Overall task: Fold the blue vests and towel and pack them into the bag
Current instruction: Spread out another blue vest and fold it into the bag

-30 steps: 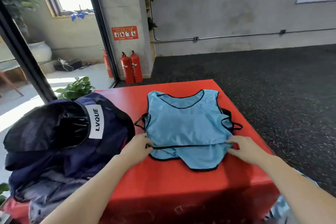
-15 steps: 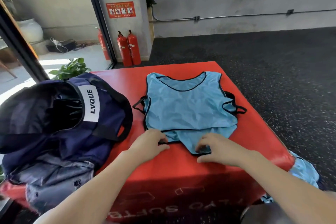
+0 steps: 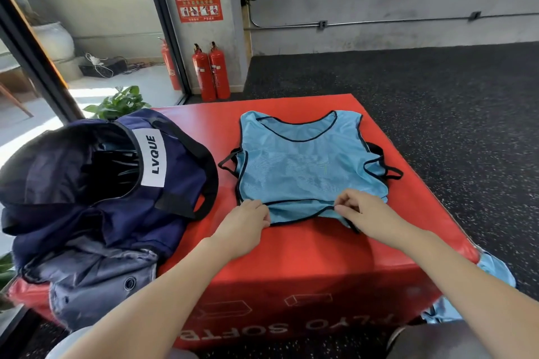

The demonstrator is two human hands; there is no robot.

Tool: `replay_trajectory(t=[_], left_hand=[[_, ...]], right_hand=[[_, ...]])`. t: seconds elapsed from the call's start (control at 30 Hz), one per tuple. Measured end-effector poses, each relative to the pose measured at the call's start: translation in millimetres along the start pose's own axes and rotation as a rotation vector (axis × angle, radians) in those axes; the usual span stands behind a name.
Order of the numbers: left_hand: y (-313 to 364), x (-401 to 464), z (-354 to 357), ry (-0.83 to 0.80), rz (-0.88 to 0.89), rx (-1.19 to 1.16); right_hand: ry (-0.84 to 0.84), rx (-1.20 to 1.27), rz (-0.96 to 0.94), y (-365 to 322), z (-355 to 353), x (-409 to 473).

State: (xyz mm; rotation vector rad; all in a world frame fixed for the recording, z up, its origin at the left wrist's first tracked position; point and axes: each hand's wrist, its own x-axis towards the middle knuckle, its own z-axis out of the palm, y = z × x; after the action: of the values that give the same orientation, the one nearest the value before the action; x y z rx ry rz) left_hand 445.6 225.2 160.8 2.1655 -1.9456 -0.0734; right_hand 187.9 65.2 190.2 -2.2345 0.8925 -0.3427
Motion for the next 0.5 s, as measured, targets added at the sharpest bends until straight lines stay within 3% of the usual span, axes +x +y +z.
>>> replay_trajectory(t=[0.07,0.27,0.5], left_hand=[[0,-2,-2,0.03,-0.027,-0.05],[11,-4,-2,0.099,-0.089,0.094],[2,-8,2,0.159,0.01,0.061]], right_hand=[[0.017,0.022,0.0,0,-4,-1],[0.04,0.051,0.005,-4,-13,-2],[0.086,-0.036,0.063,-3,-4,1]])
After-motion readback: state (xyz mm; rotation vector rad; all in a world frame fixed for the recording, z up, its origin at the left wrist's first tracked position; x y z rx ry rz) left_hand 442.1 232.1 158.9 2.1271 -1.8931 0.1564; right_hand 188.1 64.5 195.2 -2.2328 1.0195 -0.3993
